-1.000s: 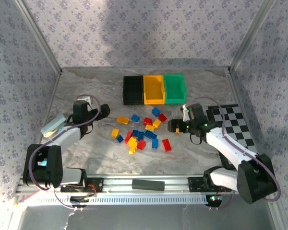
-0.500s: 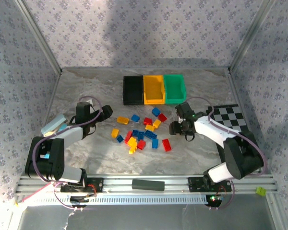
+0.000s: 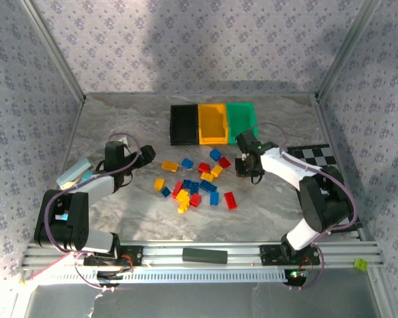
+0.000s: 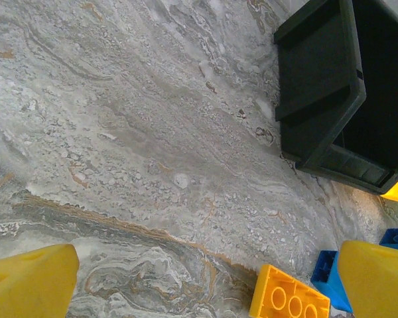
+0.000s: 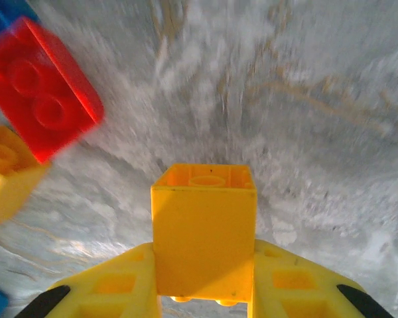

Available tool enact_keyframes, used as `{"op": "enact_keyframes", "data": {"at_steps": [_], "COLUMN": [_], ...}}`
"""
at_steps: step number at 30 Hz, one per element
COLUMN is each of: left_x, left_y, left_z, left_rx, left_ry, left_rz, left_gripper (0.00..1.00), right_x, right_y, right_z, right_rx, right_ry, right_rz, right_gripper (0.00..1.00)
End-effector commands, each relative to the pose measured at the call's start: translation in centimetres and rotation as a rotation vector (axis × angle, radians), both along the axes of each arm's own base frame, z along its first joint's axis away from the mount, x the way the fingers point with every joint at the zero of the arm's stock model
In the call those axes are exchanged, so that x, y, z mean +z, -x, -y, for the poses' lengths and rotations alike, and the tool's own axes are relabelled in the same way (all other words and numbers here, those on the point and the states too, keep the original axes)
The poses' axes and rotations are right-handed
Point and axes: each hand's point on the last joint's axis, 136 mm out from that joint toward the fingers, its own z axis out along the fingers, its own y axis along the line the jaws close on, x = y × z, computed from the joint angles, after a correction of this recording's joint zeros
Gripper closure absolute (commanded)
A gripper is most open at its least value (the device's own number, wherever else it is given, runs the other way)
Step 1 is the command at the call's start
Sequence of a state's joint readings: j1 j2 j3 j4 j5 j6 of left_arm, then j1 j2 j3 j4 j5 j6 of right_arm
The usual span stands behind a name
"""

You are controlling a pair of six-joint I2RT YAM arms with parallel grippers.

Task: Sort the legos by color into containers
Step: Place the lego in the container.

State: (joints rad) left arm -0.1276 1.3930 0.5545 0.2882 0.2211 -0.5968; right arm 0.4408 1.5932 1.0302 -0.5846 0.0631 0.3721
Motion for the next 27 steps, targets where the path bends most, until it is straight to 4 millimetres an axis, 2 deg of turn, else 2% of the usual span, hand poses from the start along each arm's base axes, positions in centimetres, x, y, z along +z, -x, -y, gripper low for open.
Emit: {"op": "enact_keyframes", "data": {"at_steps": [1,2,5,7,10,12,14,16,19,24,27], "left_x": [1.0,1.0,0.9,0.9,0.9,1.1,1.1,1.1,0.9,0.6,0.7], "left_y": [0.0,0.0,-0.1,-0.2,-0.3,-0.3,-0.2,-0.2,-0.2,-0.3,-0.3], "left_z": [0.4,0.5,0.6,0.8,1.3,1.5,1.7,1.9,2.4,3.0,3.5], "left_rx": [-0.01,-0.012,-0.023,-0.03,-0.052,-0.061,-0.067,-0.074,-0.088,-0.109,-0.128], "left_ry": [0.015,0.016,0.007,0.007,0.011,0.01,0.008,0.006,0.0,-0.007,-0.013], "left_rz": [0.029,0.03,0.032,0.026,0.022,0.027,0.027,0.028,0.023,0.014,0.019], "left_gripper": [0.0,0.0,0.0,0.01,0.01,0.01,0.01,0.01,0.01,0.01,0.04], "right_x": [4.3,6.2,8.7,9.1,8.4,7.7,6.9,6.5,6.8,7.4,7.3], "right_y": [-3.5,-5.4,-10.1,-13.0,-16.7,-18.3,-19.4,-19.7,-19.2,-16.8,-14.3], "right_z": [0.3,0.3,1.1,1.5,1.9,1.9,1.7,1.3,0.4,-1.7,-1.9], "right_rx": [0.004,-0.004,-0.028,-0.037,-0.048,-0.048,-0.036,-0.024,0.008,0.139,0.173], "right_ry": [-0.021,-0.043,-0.092,-0.099,-0.096,-0.099,-0.091,-0.082,-0.083,-0.142,-0.192], "right_rz": [0.083,0.133,0.191,0.194,0.175,0.161,0.155,0.158,0.18,0.256,0.303], "right_gripper": [0.72,0.72,0.72,0.72,0.7,0.64,0.54,0.46,0.43,0.43,0.43]}}
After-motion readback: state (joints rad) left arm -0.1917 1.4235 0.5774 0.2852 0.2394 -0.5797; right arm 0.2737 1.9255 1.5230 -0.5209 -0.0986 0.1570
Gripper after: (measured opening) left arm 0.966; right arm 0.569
